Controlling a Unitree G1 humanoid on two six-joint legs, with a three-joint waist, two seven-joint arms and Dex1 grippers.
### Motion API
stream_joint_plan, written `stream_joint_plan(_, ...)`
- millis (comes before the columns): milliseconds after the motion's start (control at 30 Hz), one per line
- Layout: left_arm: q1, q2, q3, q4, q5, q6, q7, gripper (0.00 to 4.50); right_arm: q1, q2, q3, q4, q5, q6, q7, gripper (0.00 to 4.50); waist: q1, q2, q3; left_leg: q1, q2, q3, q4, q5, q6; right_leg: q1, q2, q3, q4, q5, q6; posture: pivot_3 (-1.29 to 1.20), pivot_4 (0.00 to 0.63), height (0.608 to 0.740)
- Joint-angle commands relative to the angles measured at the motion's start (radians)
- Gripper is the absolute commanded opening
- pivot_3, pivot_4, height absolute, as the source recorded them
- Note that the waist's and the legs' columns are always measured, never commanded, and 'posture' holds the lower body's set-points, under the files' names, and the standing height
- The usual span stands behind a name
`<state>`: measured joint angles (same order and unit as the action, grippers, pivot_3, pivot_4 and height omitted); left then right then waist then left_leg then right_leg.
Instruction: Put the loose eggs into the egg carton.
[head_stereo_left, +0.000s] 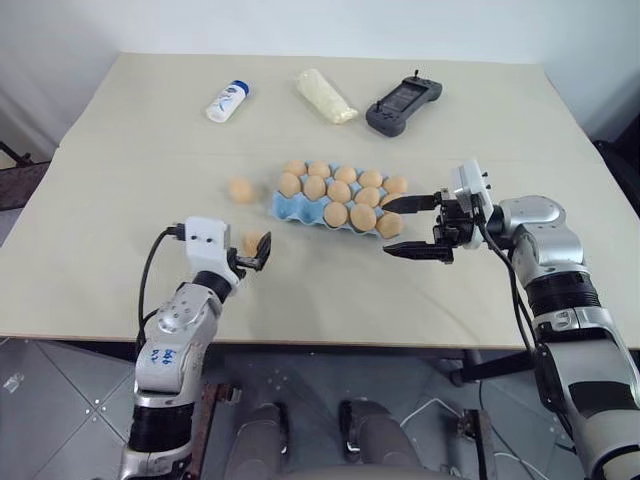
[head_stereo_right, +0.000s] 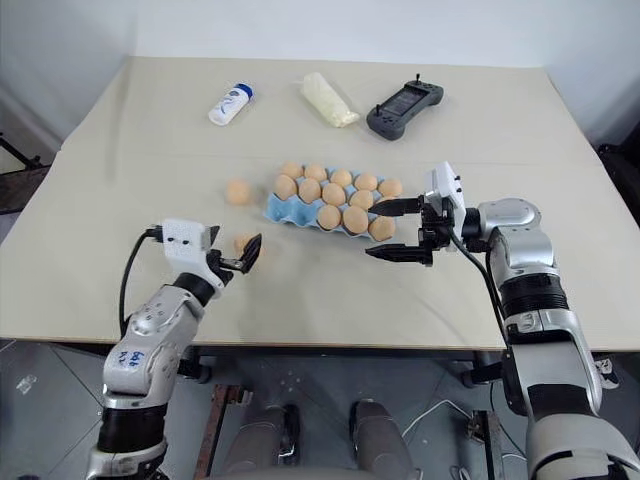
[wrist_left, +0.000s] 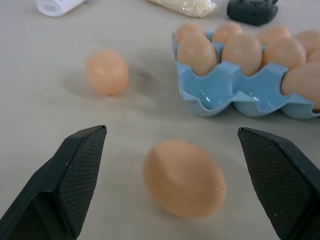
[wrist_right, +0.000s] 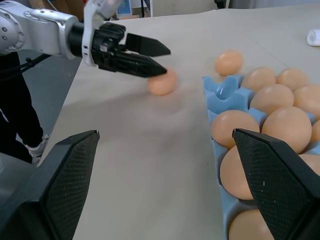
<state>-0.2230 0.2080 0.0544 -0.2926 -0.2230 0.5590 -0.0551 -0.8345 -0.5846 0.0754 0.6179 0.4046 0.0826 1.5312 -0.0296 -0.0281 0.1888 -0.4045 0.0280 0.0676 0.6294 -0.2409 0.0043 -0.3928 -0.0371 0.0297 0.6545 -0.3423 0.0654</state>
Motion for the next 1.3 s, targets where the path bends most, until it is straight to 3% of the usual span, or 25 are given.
stream_joint_plan(33, -0.035, -0.01, -0.017, 0.033, 0.024, -0.005, -0.005, 4.5, 0.01, -0.017, -0.023, -0.046, 0.015, 0.012, 0.06, 4.46, 0.001, 0.0, 0.0, 0.0, 0.0, 0.0, 0.0, 0.0, 0.0, 0.0, 0.0, 0.0, 0.0, 0.0, 0.0, 0.0, 0.15, 0.74)
stream_joint_plan(133, -0.054, -0.013, -0.022, 0.071, 0.035, 0.002, -0.002, 4.3, 0.016, -0.017, -0.026, -0.056, 0.014, 0.018, 0.052, 4.49, 0.001, 0.0, 0.0, 0.0, 0.0, 0.0, 0.0, 0.0, 0.0, 0.0, 0.0, 0.0, 0.0, 0.0, 0.0, 0.0, 0.15, 0.74)
stream_joint_plan(367, -0.068, -0.026, -0.03, 0.072, 0.028, 0.053, -0.008, 2.38, 0.026, -0.016, -0.03, -0.07, 0.01, 0.023, 0.031, 4.5, 0.002, 0.0, 0.0, 0.0, 0.0, 0.0, 0.0, 0.0, 0.0, 0.0, 0.0, 0.0, 0.0, 0.0, 0.0, 0.0, 0.15, 0.74)
stream_joint_plan(433, -0.067, -0.028, -0.031, 0.062, 0.028, 0.058, -0.008, 2.11, 0.031, -0.017, -0.031, -0.075, 0.009, 0.024, 0.028, 4.5, 0.002, 0.0, 0.0, 0.0, 0.0, 0.0, 0.0, 0.0, 0.0, 0.0, 0.0, 0.0, 0.0, 0.0, 0.0, 0.0, 0.15, 0.74)
stream_joint_plan(633, -0.144, -0.047, -0.032, 0.043, 0.092, -0.07, 0.034, 2.03, 0.047, -0.032, -0.051, -0.076, 0.006, 0.006, 0.018, 4.5, 0.003, 0.0, 0.0, 0.0, 0.0, 0.0, 0.0, 0.0, 0.0, 0.0, 0.0, 0.0, 0.0, 0.0, 0.0, 0.0, 0.15, 0.74)
stream_joint_plan(867, -0.248, -0.111, -0.085, 0.097, 0.059, -0.197, -0.054, 2.03, 0.06, -0.033, -0.116, -0.026, 0.023, -0.047, 0.002, 4.5, 0.004, 0.0, 0.0, -0.001, -0.001, 0.0, 0.0, 0.0, 0.0, 0.0, 0.0, 0.0, -0.001, 0.001, 0.001, 0.0, 0.15, 0.74)
stream_joint_plan(1067, -0.345, -0.184, -0.105, 0.312, 0.071, -0.332, -0.106, 2.03, 0.105, -0.013, -0.174, -0.023, 0.048, -0.04, -0.027, 4.5, 0.004, 0.0, 0.0, 0.0, -0.001, 0.001, 0.001, 0.0, 0.0, 0.001, 0.001, 0.001, -0.001, 0.001, 0.001, 0.0, 0.15, 0.74)
stream_joint_plan(1300, -0.464, -0.197, -0.074, 0.592, 0.094, -0.47, -0.109, 2.03, 0.185, 0.003, -0.224, -0.093, 0.073, -0.003, -0.098, 4.5, 0.003, 0.0, 0.0, 0.0, 0.0, 0.002, 0.002, 0.0, 0.0, 0.0, 0.003, 0.002, 0.0, 0.001, 0.002, 0.0, 0.15, 0.74)
